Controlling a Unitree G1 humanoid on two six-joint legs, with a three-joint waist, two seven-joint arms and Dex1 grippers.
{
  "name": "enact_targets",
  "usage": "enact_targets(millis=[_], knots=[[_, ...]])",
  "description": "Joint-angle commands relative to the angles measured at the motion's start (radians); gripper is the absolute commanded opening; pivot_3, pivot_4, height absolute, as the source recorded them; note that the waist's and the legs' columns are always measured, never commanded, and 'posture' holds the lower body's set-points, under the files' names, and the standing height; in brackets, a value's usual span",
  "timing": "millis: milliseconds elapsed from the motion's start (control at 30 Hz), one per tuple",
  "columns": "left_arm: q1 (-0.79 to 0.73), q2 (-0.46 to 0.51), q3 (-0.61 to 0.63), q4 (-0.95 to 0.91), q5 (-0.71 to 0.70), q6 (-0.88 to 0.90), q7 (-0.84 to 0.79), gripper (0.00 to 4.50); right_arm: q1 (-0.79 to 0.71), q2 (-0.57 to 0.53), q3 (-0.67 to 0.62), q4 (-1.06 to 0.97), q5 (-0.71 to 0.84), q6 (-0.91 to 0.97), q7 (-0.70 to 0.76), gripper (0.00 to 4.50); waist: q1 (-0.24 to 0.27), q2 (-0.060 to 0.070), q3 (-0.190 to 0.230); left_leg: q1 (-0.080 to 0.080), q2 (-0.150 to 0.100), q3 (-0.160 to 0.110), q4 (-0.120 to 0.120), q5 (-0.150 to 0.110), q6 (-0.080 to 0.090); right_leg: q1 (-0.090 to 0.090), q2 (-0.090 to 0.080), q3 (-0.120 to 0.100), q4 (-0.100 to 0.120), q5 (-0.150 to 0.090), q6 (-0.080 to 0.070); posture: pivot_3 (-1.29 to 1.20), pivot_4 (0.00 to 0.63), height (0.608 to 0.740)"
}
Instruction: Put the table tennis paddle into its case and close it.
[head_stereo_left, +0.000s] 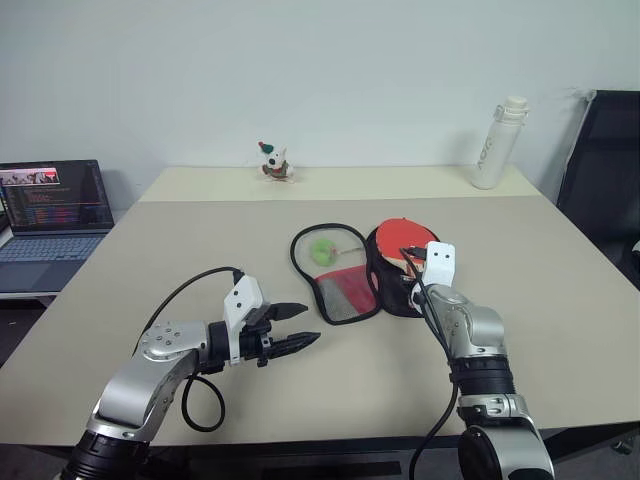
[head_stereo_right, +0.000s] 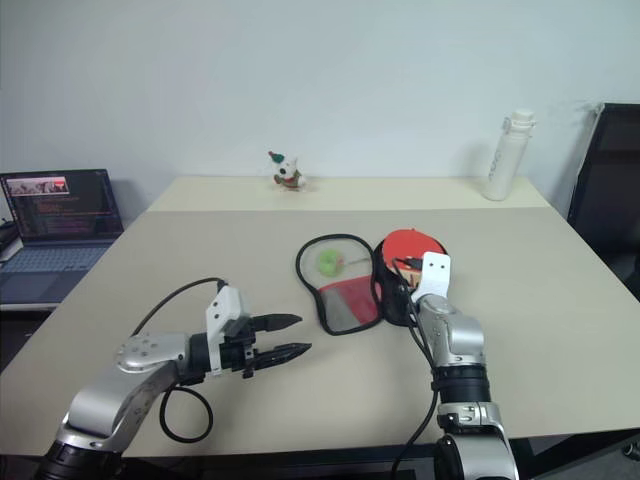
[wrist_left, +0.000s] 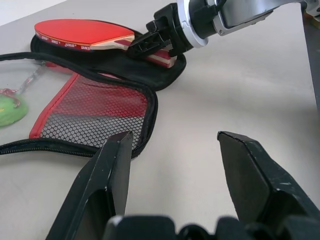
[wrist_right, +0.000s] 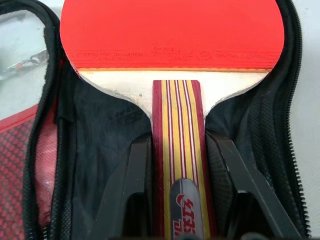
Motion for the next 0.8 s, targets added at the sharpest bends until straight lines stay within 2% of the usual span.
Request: enact_targets(millis=[33,400,800], knots=[[0.003,0.010,0.028,-0.040,-0.015,-0.002,0.008,2.94,-0.014,-0.025,0.014,-0.052,-0.012,-0.020,0.010,1.14,0.000,0.000,0.000,0.000,0.000,0.000,0.000,0.000,0.000,0.000,0.000,0.000,0.000,0.000,0.000,0.00,0.150,0.740],[-0.027,-0.021,0.089,-0.002,-0.021,-0.022,0.085,2.94,0.018,-0.036,0.039,-0.076,-0.022,0.000,0.020,1.14,0.000,0.000,0.000,0.000,0.000,0.000,0.000,0.000,0.000,0.000,0.000,0.000,0.000,0.000,0.000,0.00,0.150,0.740],[-0.058,-0.040,0.084,-0.029,-0.033,0.004,0.130,2.94,0.026,-0.019,0.031,-0.082,-0.024,0.022,0.018,1.14,-0.001,0.000,0.000,0.000,0.000,0.000,0.000,0.000,0.000,0.000,0.000,0.000,0.000,0.000,0.000,0.00,0.150,0.740]])
